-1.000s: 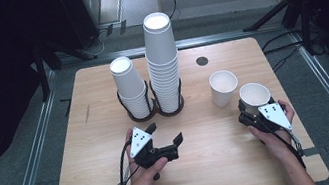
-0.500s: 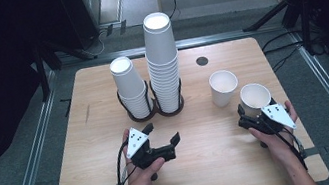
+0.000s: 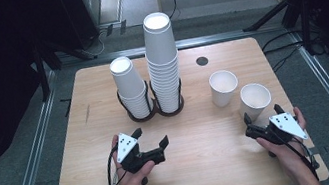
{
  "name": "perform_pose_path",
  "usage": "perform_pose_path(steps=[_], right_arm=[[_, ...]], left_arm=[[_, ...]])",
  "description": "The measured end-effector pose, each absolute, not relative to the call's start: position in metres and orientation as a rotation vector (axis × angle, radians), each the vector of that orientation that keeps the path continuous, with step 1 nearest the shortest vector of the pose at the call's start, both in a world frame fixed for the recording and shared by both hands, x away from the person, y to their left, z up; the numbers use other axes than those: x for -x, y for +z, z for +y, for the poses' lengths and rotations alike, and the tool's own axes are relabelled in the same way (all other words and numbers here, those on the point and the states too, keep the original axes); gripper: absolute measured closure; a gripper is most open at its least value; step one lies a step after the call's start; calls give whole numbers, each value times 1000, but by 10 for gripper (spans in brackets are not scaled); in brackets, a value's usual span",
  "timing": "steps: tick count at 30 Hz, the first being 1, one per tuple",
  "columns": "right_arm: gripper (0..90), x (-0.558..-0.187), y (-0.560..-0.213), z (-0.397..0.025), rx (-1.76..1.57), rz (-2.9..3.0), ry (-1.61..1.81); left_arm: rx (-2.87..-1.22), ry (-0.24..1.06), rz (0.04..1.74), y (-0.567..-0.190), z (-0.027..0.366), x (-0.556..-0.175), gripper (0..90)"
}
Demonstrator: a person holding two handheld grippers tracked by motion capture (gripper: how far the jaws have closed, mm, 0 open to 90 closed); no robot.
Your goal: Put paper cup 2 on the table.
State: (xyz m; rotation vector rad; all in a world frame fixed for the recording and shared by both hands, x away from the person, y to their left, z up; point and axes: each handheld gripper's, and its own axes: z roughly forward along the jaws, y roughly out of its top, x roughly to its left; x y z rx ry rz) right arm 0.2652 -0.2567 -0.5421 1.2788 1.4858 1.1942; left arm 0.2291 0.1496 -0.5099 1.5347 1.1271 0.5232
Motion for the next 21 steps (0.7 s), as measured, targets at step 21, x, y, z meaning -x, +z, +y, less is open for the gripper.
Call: perform_pose_path(steps=[21], right_arm=[[0, -231, -543, -279, -1248, 1527, 1171]], left_arm=[[-1494, 623, 1263, -524, 227, -202, 15]])
